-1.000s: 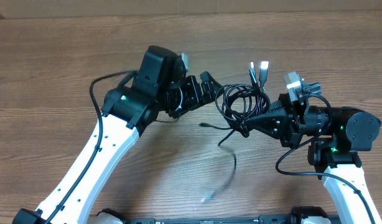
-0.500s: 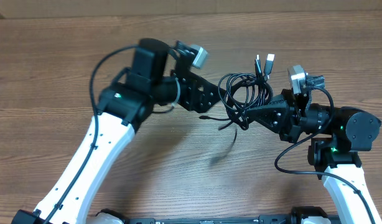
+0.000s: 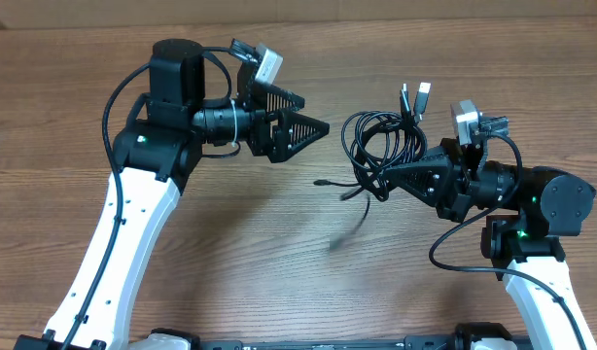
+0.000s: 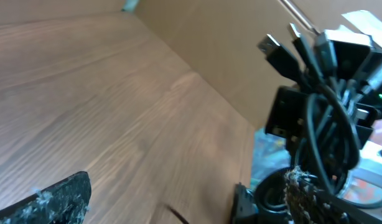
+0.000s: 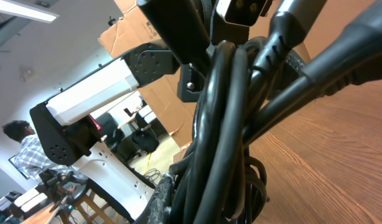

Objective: Untangle cables

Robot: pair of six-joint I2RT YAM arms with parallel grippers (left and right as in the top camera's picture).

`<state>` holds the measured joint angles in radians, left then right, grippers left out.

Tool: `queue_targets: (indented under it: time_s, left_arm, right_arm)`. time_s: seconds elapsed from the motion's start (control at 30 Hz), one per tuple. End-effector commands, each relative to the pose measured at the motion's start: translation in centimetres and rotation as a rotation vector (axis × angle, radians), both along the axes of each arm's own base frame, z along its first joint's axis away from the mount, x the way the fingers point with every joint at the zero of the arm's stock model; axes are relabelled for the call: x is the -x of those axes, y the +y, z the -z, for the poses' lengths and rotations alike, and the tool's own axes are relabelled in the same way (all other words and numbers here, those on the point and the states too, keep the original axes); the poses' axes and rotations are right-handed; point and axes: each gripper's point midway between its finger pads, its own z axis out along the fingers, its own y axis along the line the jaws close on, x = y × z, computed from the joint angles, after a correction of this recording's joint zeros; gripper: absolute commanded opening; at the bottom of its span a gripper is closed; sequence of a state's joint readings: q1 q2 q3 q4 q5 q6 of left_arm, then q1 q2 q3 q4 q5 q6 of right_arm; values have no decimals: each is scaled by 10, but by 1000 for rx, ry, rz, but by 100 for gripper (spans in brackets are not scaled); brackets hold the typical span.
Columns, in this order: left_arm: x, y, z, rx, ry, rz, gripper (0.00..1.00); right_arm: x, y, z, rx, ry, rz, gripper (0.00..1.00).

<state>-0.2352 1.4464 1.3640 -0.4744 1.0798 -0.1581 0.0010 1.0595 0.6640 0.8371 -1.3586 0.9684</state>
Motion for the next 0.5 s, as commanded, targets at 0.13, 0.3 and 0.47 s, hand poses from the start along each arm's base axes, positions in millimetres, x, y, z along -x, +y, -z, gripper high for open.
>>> queue_targets:
  time_s: [0.13, 0.3, 0.47]
  left_arm:
    - [23, -23, -11, 24, -10, 94, 100]
    - [29, -35, -12, 22, -28, 120, 100]
    - [24, -38, -8, 2, -9, 79, 100]
  right_arm:
    - [4, 1, -12, -6, -42, 5, 4]
    - [7, 1, -12, 3, -57, -11, 4]
    - [10, 2, -10, 13, -58, -28, 4]
